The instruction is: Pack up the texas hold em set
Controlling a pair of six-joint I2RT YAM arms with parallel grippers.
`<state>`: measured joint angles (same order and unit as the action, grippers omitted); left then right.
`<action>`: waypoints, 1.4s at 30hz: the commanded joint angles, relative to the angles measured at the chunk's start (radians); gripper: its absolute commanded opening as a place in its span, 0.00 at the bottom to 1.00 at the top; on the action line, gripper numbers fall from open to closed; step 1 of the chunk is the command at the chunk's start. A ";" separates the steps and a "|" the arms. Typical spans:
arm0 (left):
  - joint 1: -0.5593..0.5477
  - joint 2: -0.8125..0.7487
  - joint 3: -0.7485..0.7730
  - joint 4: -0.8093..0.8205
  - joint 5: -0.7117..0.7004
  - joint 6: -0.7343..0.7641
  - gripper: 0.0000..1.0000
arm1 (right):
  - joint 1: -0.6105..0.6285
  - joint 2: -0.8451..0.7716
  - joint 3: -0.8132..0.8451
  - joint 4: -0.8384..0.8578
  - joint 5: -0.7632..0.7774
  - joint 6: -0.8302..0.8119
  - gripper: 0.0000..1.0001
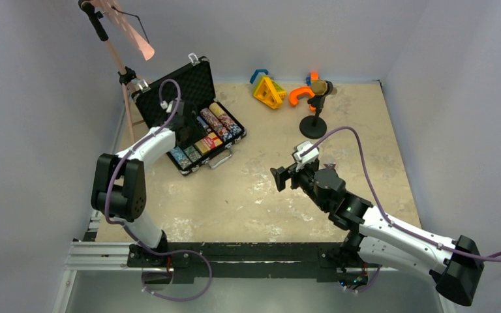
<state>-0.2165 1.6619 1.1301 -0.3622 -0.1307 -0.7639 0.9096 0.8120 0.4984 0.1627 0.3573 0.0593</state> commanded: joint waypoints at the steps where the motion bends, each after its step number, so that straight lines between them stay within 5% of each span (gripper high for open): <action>1: -0.003 0.026 0.037 0.000 0.017 -0.005 0.61 | -0.002 0.000 0.012 0.023 0.030 -0.013 0.92; 22: -0.010 0.174 0.072 0.117 0.219 0.048 0.55 | -0.001 -0.063 -0.003 0.015 0.095 0.006 0.92; 34: -0.027 0.044 0.100 -0.009 -0.069 0.176 0.62 | 0.000 -0.049 0.003 0.012 0.093 0.005 0.92; 42: -0.051 0.081 0.092 0.022 -0.025 0.183 0.59 | -0.001 -0.047 -0.001 0.021 0.122 0.025 0.93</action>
<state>-0.2527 1.7546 1.2083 -0.3817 -0.1688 -0.6071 0.9096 0.7670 0.4984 0.1486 0.4316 0.0639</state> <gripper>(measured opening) 0.602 0.924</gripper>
